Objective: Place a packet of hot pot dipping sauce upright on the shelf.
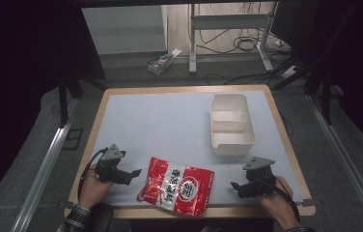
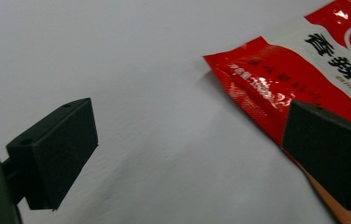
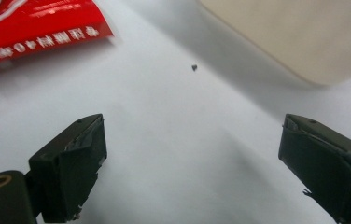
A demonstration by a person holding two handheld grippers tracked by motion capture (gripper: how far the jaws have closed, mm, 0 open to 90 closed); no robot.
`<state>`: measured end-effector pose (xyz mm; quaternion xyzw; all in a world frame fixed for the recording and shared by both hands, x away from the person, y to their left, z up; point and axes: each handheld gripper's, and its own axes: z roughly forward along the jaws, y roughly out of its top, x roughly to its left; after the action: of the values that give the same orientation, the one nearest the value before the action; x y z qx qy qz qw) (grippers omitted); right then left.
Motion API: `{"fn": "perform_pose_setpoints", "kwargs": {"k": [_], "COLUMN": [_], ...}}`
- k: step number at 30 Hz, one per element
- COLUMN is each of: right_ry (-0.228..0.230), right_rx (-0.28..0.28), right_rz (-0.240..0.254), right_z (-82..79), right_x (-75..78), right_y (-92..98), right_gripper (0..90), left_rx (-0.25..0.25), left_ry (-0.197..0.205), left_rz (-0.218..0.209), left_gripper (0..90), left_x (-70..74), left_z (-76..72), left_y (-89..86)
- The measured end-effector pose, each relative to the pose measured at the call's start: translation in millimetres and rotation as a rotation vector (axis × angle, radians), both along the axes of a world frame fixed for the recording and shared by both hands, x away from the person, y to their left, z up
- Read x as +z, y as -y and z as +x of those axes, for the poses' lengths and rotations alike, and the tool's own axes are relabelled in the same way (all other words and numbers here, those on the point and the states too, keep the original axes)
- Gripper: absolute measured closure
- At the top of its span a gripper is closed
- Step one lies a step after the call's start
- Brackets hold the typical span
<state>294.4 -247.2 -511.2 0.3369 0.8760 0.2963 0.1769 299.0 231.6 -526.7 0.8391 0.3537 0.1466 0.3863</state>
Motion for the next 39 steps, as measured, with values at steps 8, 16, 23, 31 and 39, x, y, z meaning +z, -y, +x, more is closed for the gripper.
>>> {"fn": "perform_pose_setpoints", "kwargs": {"k": [8,16,23,31,39], "right_ry": [0.0,-0.014,-0.006,-0.007,-0.007], "right_rx": [0.007,0.005,0.011,0.012,0.016], "right_rz": [0.001,0.002,0.003,-0.004,-0.009], "right_z": [0.7,2.0,2.1,2.3,2.1], "right_x": [-2.3,-5.1,-5.2,-5.5,-6.2], "right_y": [-1.2,-0.9,-1.4,-1.3,-2.9], "right_gripper": [7.2,7.1,7.1,7.2,7.5], "left_rx": [0.0,-0.004,-0.018,-0.113,-0.16], "left_ry": [-0.01,-0.022,-0.009,-0.021,-0.028], "left_rz": [-0.016,-0.03,-0.057,-0.075,-0.028], "left_gripper": [4.8,4.4,18.8,60.5,86.0], "left_x": [-0.7,-0.8,3.3,9.9,7.7], "left_z": [0.3,3.1,6.6,17.9,40.6], "left_y": [0.4,2.1,6.4,27.9,50.6]}}
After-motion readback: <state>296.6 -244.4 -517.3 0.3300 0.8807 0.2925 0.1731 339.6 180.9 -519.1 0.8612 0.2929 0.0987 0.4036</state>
